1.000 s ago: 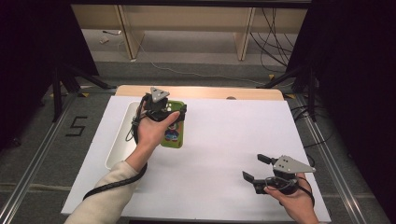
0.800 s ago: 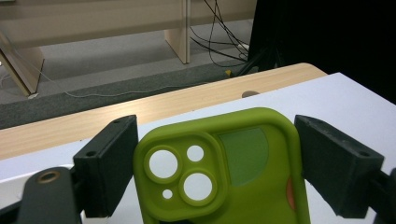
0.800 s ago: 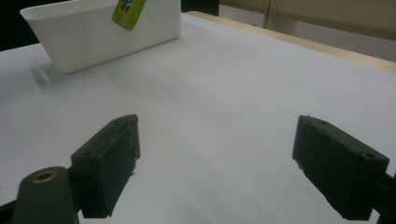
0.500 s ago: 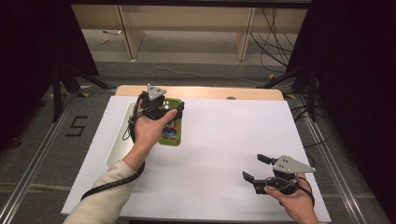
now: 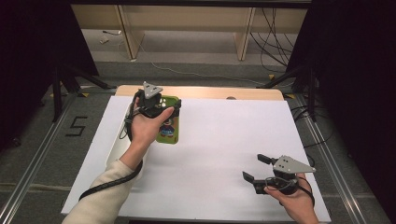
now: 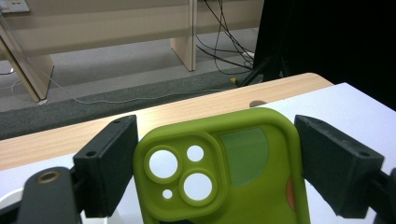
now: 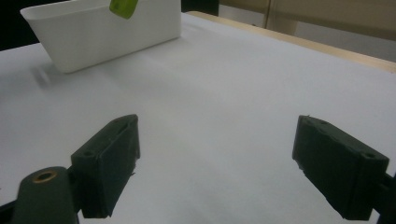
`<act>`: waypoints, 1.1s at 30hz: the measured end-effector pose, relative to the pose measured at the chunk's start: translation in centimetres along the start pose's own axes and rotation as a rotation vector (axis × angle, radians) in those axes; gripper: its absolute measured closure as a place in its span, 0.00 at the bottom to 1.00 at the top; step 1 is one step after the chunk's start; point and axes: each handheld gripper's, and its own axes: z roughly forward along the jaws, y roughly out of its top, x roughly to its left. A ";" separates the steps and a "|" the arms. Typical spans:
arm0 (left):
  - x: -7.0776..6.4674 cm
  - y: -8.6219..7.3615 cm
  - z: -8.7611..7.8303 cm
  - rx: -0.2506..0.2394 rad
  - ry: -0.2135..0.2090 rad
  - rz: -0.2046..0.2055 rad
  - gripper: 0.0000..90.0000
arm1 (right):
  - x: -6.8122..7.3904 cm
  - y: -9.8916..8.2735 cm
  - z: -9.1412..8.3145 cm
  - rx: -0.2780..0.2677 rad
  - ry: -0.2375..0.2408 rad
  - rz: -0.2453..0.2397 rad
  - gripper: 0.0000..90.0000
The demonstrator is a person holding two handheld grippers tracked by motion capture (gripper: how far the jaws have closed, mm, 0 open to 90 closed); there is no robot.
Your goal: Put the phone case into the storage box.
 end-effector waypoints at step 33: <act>1.7 0.8 -0.9 -0.029 0.028 -0.028 0.18 | 0.0 0.0 0.0 -0.002 0.000 -0.001 0.18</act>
